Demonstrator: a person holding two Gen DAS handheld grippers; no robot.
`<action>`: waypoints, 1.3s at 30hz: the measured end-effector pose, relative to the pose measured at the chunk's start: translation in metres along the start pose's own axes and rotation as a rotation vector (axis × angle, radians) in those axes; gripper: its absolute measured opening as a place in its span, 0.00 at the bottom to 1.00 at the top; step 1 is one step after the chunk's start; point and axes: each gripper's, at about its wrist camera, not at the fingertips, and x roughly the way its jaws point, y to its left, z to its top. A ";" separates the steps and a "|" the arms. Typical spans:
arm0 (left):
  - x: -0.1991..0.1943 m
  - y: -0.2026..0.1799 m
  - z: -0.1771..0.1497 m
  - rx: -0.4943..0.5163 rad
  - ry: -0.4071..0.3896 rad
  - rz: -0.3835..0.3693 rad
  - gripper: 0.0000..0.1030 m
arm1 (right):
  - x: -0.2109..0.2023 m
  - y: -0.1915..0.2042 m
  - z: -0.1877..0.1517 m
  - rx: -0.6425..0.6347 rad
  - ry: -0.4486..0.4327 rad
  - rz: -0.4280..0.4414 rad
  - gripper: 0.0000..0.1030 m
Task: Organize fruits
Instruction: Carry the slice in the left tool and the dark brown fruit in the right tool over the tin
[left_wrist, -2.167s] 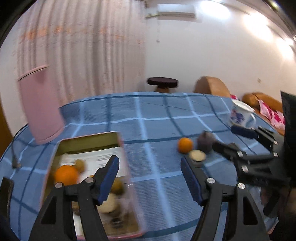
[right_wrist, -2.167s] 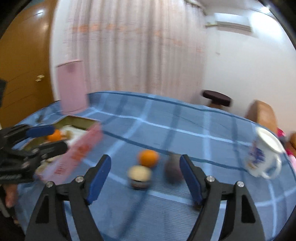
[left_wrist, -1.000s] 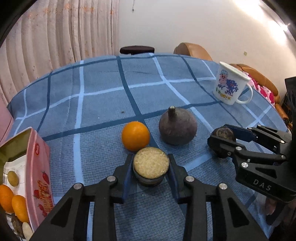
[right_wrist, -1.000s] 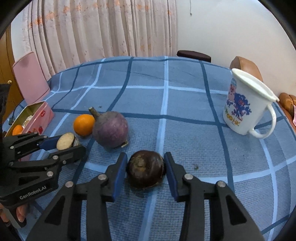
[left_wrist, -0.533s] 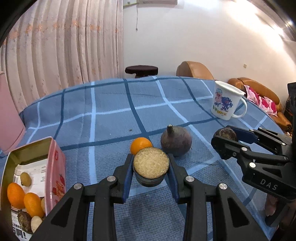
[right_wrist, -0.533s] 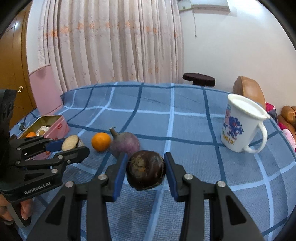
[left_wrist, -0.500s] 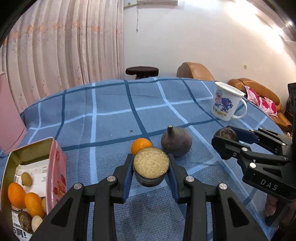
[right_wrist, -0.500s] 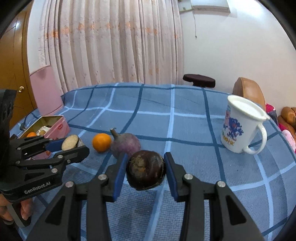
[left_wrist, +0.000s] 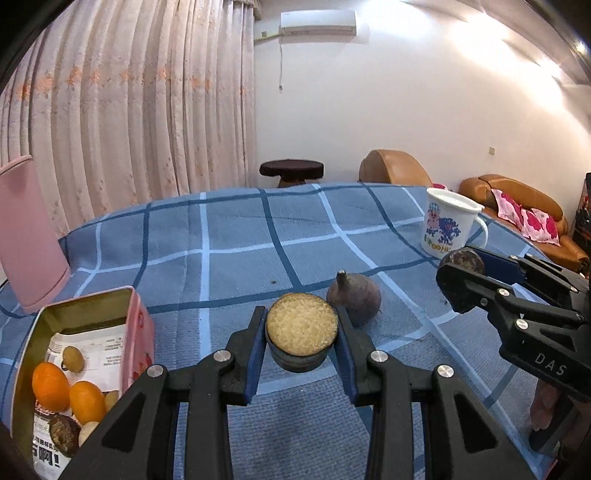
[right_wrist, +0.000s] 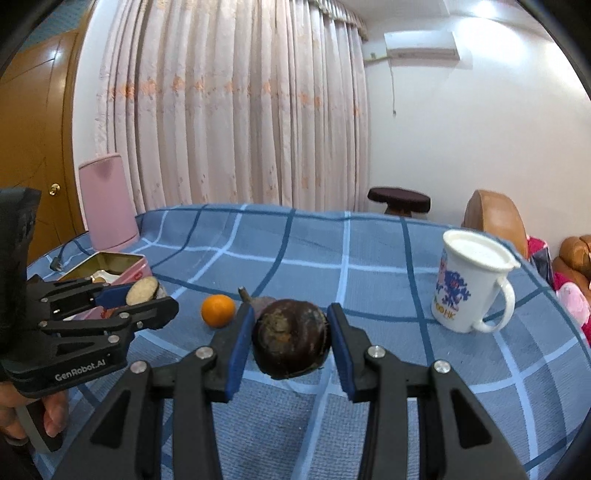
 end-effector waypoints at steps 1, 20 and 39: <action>-0.002 0.000 -0.001 0.001 -0.010 0.005 0.36 | -0.002 0.002 0.000 -0.009 -0.010 -0.003 0.42; -0.027 0.017 -0.002 -0.018 -0.070 0.046 0.36 | -0.005 0.034 0.012 -0.058 -0.047 0.043 0.42; -0.051 0.065 -0.002 -0.073 -0.062 0.142 0.36 | 0.012 0.100 0.046 -0.129 -0.074 0.179 0.42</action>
